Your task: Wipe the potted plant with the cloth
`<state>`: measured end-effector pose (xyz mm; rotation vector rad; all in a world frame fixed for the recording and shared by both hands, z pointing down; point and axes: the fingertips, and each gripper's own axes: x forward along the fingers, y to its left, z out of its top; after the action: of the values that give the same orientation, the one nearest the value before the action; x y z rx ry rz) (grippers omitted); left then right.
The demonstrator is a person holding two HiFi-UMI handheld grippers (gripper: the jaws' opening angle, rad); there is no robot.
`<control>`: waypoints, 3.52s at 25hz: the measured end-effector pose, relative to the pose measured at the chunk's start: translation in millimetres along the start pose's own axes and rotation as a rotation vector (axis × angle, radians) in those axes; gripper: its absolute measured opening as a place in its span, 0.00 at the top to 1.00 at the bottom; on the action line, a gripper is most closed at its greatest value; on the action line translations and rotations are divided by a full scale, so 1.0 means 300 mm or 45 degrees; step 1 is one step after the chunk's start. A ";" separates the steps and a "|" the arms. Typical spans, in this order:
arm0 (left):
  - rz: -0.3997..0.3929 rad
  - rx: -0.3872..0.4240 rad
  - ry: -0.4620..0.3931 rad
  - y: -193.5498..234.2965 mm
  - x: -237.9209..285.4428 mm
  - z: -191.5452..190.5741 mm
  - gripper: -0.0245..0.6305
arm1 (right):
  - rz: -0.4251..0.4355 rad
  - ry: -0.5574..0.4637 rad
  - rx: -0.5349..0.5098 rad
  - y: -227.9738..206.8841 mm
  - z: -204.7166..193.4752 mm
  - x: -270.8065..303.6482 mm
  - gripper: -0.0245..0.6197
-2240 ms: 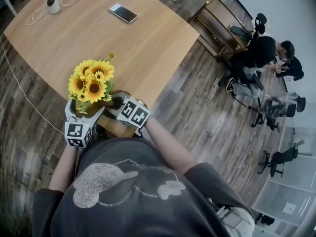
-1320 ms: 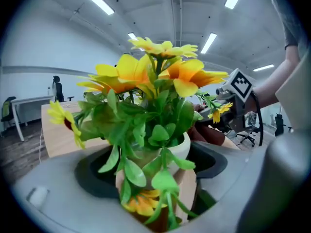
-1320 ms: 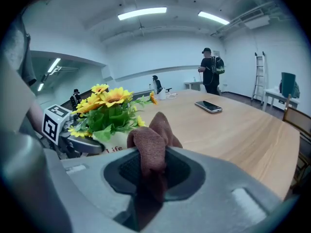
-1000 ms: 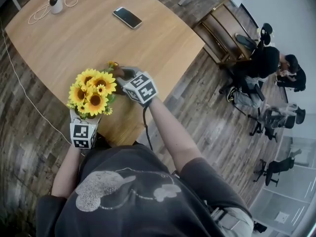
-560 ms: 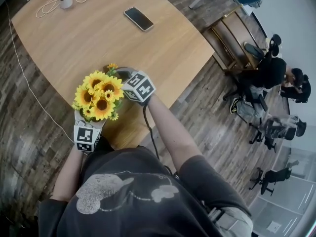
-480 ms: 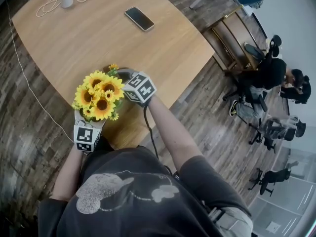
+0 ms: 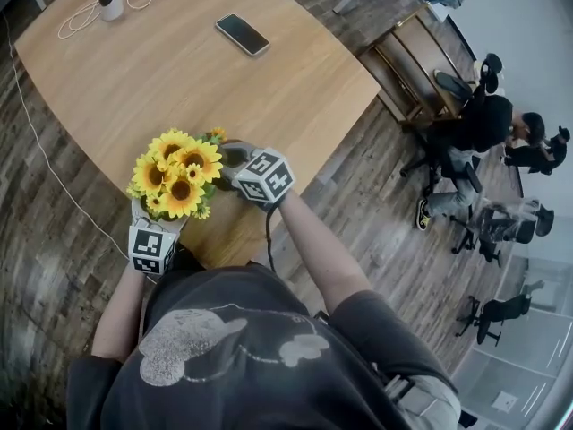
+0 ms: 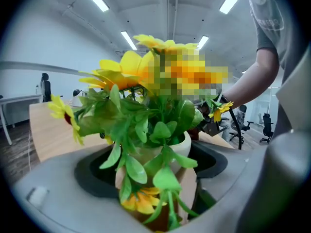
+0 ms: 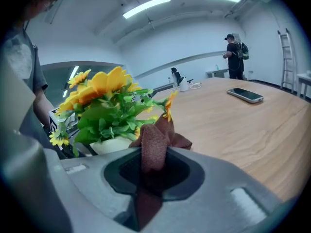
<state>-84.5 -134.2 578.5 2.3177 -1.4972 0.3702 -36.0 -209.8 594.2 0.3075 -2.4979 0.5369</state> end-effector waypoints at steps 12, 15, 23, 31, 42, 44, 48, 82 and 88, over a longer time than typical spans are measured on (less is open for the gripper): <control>-0.115 0.054 0.020 0.007 0.015 0.001 0.23 | -0.079 -0.071 0.113 0.131 -0.102 -0.075 0.85; -0.179 0.084 0.032 -0.003 0.039 -0.003 0.23 | -0.084 -0.074 0.137 0.160 -0.137 -0.088 0.85; -0.467 0.213 0.088 -0.065 0.066 -0.002 0.23 | -0.405 -0.210 0.337 0.016 -0.188 -0.282 0.85; -0.536 0.247 0.090 -0.090 0.058 0.001 0.22 | -0.444 -0.103 0.215 -0.088 -0.108 -0.242 0.85; -0.258 0.101 0.105 0.014 -0.017 -0.036 0.09 | -0.302 0.013 0.071 0.032 -0.153 -0.170 0.85; -0.213 0.052 0.113 0.024 -0.047 -0.063 0.09 | -0.299 0.009 0.071 0.061 -0.170 -0.177 0.85; -0.179 0.011 0.130 -0.004 -0.108 -0.108 0.09 | -0.266 0.013 0.058 0.143 -0.203 -0.182 0.85; -0.159 0.135 0.015 -0.018 -0.054 -0.044 0.08 | -0.318 -0.141 0.134 0.000 -0.066 -0.233 0.85; -0.168 0.154 0.019 -0.020 -0.069 -0.056 0.08 | -0.115 -0.022 0.004 -0.012 0.037 -0.008 0.85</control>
<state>-87.8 -107.7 584.4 2.4863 -1.3396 0.4527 -38.2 -217.5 585.5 0.4260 -2.4861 0.5039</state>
